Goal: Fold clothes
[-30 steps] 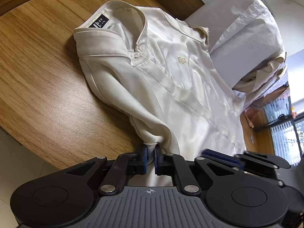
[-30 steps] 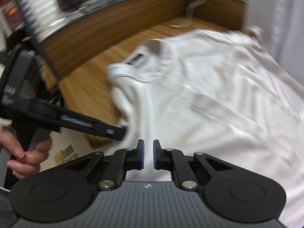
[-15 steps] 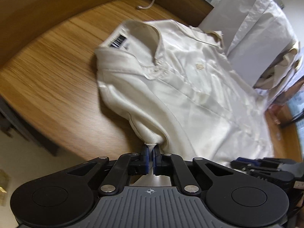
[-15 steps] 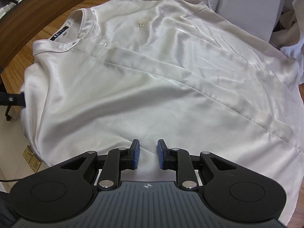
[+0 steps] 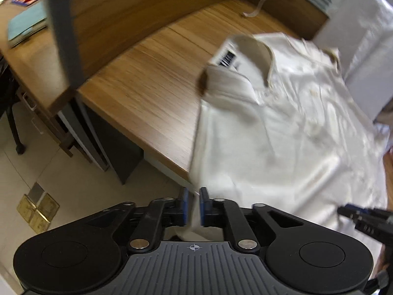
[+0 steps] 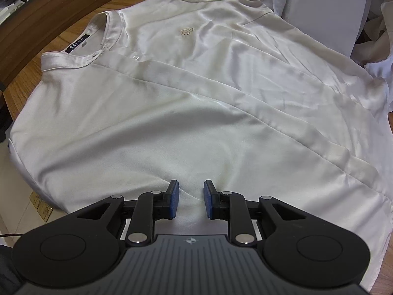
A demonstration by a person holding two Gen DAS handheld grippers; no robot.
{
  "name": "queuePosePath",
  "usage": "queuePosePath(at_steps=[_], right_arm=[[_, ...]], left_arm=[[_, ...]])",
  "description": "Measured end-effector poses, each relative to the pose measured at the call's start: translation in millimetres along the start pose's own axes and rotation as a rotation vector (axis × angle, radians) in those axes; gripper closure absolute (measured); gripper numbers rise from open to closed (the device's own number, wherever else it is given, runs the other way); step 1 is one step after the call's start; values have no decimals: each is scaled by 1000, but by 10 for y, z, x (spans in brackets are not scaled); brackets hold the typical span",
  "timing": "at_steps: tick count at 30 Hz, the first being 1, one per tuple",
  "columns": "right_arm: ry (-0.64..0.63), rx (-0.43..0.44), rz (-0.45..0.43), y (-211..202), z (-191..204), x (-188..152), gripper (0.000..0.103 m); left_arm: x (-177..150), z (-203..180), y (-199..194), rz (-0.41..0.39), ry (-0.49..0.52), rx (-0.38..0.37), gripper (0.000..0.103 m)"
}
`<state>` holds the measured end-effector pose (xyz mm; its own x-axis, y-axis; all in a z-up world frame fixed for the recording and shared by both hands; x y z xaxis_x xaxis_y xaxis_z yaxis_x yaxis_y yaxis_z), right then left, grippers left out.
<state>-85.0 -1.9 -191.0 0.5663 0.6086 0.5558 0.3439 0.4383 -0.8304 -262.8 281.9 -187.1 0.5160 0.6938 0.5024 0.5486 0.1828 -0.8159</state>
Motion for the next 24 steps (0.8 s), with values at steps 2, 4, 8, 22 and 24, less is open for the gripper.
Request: queuePosePath(at_steps=[2, 4, 8, 22, 24], right_arm=[[-1, 2, 0, 6, 0, 3, 79], [5, 11, -3, 2, -1, 8, 79], [22, 28, -24, -87, -47, 53, 78], [51, 32, -154, -578, -916, 697, 74], [51, 29, -168, -574, -1062, 790, 74]], left_arm=[[60, 51, -22, -9, 1, 7, 84], [134, 42, -40, -21, 21, 13, 84], [313, -121, -63, -41, 67, -5, 79], [1219, -1421, 276, -130, 204, -57, 51], [1373, -1627, 350, -149, 232, -38, 44]])
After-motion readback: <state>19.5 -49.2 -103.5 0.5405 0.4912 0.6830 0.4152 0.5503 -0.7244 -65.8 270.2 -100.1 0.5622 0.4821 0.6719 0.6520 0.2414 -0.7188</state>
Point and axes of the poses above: each gripper's, at about its wrist camera, not at the fingertips, and y roughly the way its jaws point, z to its left, x to its top, the point moved 3 cm from there along y, roughly the way its jaws point, and after that the axes turned 10 degrees about -z, right-handed, at the moved point
